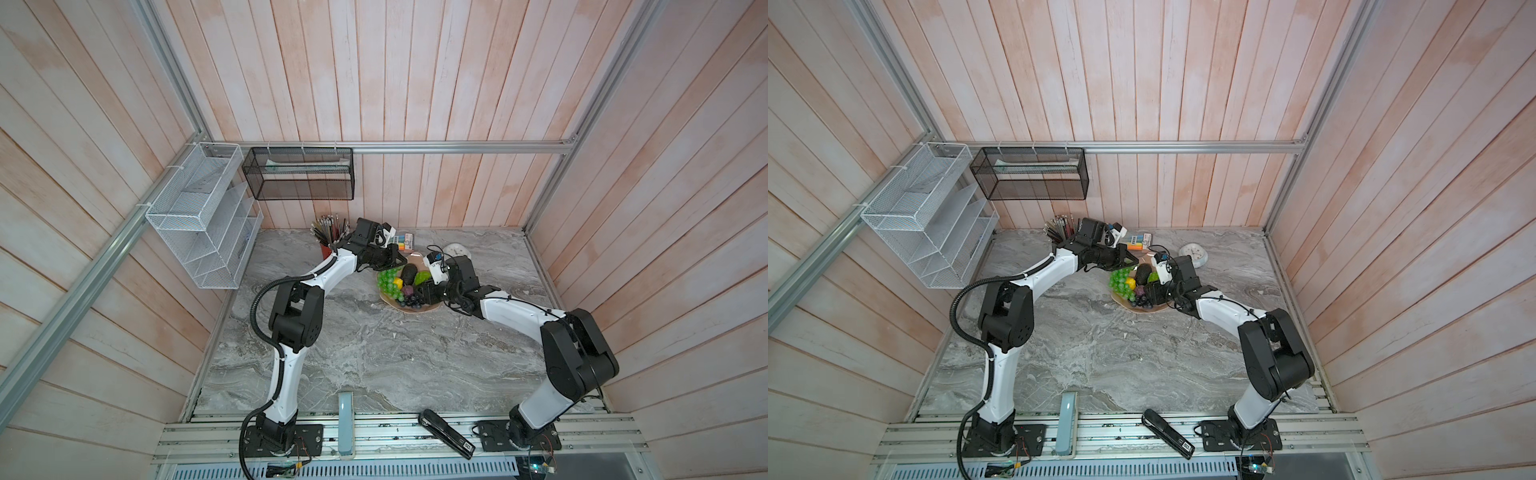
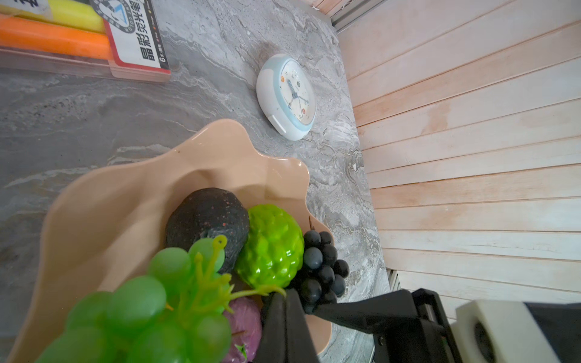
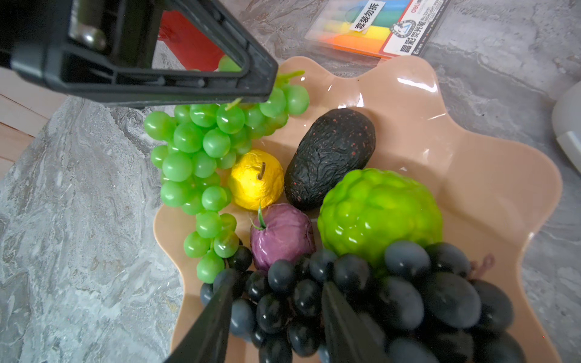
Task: Place and organize the fake fruits in the fruit bowl
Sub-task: 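Lower the green grapes into the bowl beside the lemon with the left gripper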
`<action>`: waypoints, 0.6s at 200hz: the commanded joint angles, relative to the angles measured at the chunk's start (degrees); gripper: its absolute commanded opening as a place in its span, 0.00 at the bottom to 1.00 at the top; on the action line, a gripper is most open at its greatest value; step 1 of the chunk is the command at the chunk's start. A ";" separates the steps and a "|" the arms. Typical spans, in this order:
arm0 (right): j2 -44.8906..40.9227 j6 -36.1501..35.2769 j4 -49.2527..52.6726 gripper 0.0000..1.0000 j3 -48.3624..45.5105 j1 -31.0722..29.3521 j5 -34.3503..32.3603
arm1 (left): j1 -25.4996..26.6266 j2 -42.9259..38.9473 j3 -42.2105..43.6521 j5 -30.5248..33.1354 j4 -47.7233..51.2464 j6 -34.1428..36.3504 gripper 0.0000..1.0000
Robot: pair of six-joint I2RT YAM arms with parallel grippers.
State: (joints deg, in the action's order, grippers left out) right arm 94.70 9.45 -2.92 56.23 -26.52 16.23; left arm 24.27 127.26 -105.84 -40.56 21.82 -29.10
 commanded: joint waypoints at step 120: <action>-4.53 0.96 7.05 0.50 2.72 -1.31 -4.37 | -1.24 4.74 -1.57 -10.11 -4.74 3.63 0.14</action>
State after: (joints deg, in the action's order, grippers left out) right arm 92.71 9.69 1.15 56.77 -26.83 14.55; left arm 23.09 129.73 -106.08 -47.55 19.05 -26.55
